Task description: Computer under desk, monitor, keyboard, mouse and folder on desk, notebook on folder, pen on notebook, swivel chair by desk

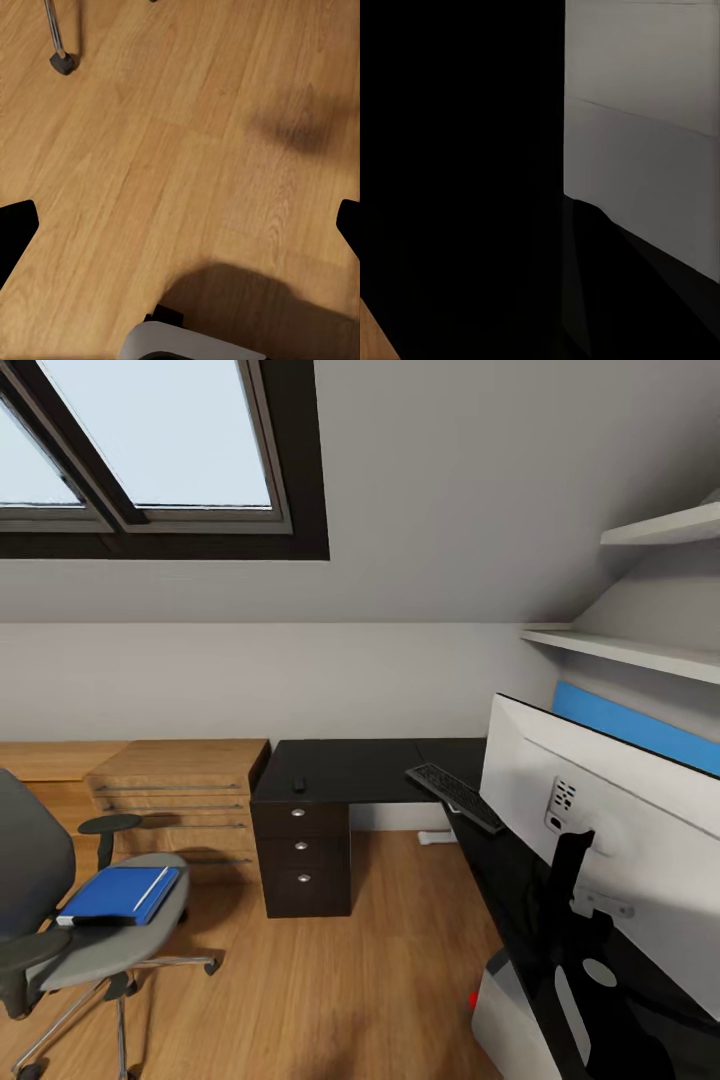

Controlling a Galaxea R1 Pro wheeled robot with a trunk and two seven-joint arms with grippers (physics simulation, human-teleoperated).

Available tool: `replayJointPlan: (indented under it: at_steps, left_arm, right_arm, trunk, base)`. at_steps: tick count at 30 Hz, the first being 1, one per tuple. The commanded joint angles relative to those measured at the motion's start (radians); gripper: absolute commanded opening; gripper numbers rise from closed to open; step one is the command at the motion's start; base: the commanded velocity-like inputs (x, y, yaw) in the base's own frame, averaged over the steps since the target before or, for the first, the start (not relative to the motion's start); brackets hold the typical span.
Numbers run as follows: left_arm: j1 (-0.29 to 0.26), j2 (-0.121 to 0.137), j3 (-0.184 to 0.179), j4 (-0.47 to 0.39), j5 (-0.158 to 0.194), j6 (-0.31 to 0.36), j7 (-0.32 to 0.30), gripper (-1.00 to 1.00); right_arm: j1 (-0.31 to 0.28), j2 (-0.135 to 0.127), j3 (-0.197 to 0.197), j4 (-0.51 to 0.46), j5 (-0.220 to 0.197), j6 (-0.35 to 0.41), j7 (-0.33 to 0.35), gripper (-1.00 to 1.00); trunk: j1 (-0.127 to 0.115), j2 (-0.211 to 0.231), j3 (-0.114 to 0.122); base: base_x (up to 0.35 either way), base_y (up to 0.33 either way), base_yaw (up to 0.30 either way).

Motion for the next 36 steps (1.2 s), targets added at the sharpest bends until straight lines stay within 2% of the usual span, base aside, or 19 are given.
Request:
replayJointPlan:
  at_steps: [1, 16, 36]
  left_arm:
    - [0.0, 0.0, 0.004, -0.002, -0.005, 0.0, 0.001, 1.0]
    - [0.0, 0.0, 0.006, -0.002, -0.005, -0.002, 0.001, 1.0]
    - [0.0, -0.001, 0.006, -0.002, -0.005, -0.002, 0.001, 1.0]
  right_arm:
    - [-0.001, 0.0, 0.002, 0.003, 0.006, -0.01, -0.005, -1.0]
    - [-0.001, 0.0, 0.002, 0.008, 0.005, -0.025, 0.022, -1.0]
    - [-0.001, 0.0, 0.002, 0.009, 0.006, -0.026, 0.023, -1.0]
  trunk:
    - [0.0, -0.001, -0.001]
    - [0.0, -0.001, -0.001]
    - [0.0, -0.001, -0.001]
  base:
    - [-0.021, 0.0, 0.0]
    - [-0.016, -0.009, 0.0]
    - [-0.208, -0.202, 0.0]
